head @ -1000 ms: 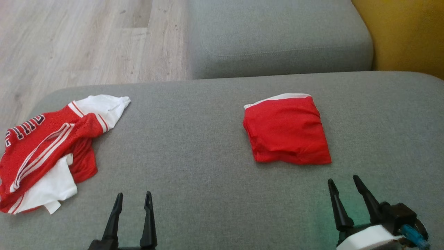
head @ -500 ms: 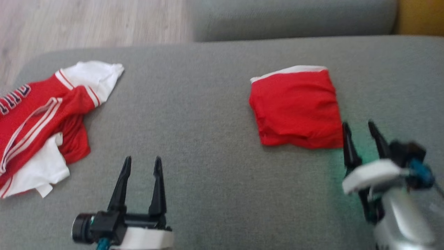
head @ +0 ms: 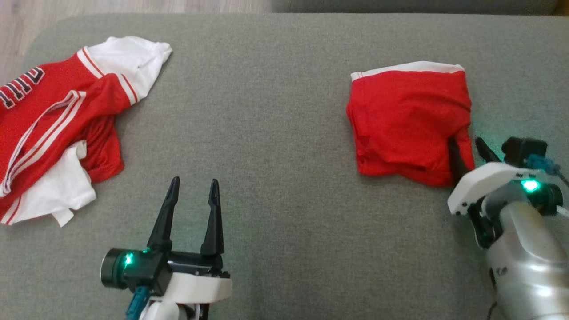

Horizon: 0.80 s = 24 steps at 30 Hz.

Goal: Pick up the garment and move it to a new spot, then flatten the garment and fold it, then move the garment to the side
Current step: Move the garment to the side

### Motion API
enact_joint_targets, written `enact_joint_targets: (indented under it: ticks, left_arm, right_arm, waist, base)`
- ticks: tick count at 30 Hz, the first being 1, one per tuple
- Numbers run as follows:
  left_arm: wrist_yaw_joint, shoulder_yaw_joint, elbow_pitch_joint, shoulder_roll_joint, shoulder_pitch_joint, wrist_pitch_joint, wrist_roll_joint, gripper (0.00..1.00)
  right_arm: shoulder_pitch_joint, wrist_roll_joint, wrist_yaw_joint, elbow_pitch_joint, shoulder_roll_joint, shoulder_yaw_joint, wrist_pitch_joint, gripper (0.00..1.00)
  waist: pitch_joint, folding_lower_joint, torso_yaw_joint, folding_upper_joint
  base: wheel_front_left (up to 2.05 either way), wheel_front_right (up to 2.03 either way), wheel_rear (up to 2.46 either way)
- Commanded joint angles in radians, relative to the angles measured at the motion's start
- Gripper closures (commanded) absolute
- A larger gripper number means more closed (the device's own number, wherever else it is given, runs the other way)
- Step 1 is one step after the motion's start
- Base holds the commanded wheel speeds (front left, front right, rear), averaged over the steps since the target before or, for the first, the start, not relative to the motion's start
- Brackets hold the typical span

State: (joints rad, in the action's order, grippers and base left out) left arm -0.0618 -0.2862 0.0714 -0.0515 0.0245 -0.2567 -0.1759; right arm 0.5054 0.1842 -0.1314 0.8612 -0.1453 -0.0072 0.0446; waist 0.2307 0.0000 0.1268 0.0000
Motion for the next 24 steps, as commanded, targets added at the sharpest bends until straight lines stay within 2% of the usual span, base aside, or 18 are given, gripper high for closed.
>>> enact_joint_targets:
  ticks: [1, 9, 14, 19, 24]
  left_arm:
    - [-0.006, 0.026, -0.029, 0.001, 0.039, -0.005, -0.004, 0.0]
    - [-0.002, 0.037, -0.041, 0.001, 0.055, -0.005, 0.005, 0.0]
    - [0.019, 0.042, -0.047, 0.001, 0.096, -0.005, 0.026, 0.0]
    - [0.045, 0.051, -0.045, 0.001, 0.148, -0.005, 0.052, 0.0]
    - [0.071, 0.05, -0.036, 0.001, 0.202, -0.005, 0.07, 0.0]
  right_arm:
    - [0.027, 0.012, 0.001, -0.001, 0.002, 0.036, -0.004, 1.0]
    - [0.049, -0.018, 0.001, -0.005, -0.091, 0.017, 0.048, 1.0]
    - [0.069, -0.092, 0.001, -0.045, -0.229, -0.038, 0.024, 1.0]
    - [0.093, -0.162, 0.001, -0.098, -0.337, -0.113, -0.012, 1.0]
    - [0.113, -0.234, 0.001, -0.159, -0.396, -0.197, -0.047, 1.0]
  waist:
    - [0.015, 0.0, -0.001, 0.0]
    - [0.06, 0.0, -0.086, 0.0]
    - [0.122, 0.0, -0.153, 0.0]
    - [0.191, 0.0, -0.203, 0.0]
    - [0.246, 0.0, -0.22, 0.0]
  base:
    - [0.0, 0.0, 0.0]
    - [0.0, 0.0, 0.0]
    - [0.0, 0.0, 0.0]
    - [0.0, 0.0, 0.0]
    - [0.0, 0.0, 0.0]
